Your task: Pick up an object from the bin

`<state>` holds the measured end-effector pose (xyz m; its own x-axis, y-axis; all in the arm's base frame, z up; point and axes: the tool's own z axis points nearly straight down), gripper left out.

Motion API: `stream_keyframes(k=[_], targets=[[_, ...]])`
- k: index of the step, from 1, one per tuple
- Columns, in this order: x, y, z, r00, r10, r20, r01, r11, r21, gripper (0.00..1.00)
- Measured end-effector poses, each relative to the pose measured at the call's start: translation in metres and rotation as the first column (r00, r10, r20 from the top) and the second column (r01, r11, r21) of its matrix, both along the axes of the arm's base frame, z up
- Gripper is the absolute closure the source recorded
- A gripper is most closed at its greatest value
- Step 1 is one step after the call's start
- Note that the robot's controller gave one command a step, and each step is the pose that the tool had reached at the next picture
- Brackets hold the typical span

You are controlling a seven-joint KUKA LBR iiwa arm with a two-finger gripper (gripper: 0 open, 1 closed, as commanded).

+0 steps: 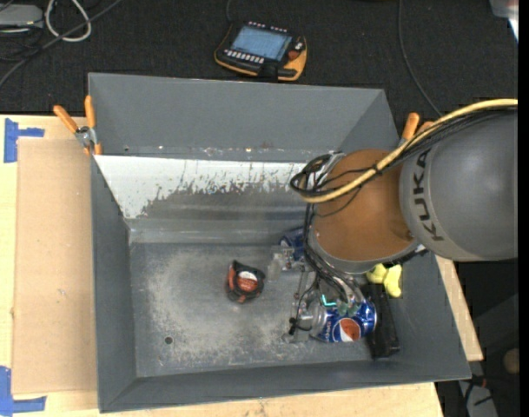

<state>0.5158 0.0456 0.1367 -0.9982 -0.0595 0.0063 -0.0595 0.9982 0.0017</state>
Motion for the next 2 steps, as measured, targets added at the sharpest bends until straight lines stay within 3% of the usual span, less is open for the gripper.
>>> stream_keyframes(k=[1,2], targets=[[-0.027,0.004,0.014,0.997,0.077,-0.004,-0.077,0.997,0.001,0.00],[-0.011,-0.070,-0.063,0.990,-0.140,-0.005,0.140,0.990,-0.002,0.00]])
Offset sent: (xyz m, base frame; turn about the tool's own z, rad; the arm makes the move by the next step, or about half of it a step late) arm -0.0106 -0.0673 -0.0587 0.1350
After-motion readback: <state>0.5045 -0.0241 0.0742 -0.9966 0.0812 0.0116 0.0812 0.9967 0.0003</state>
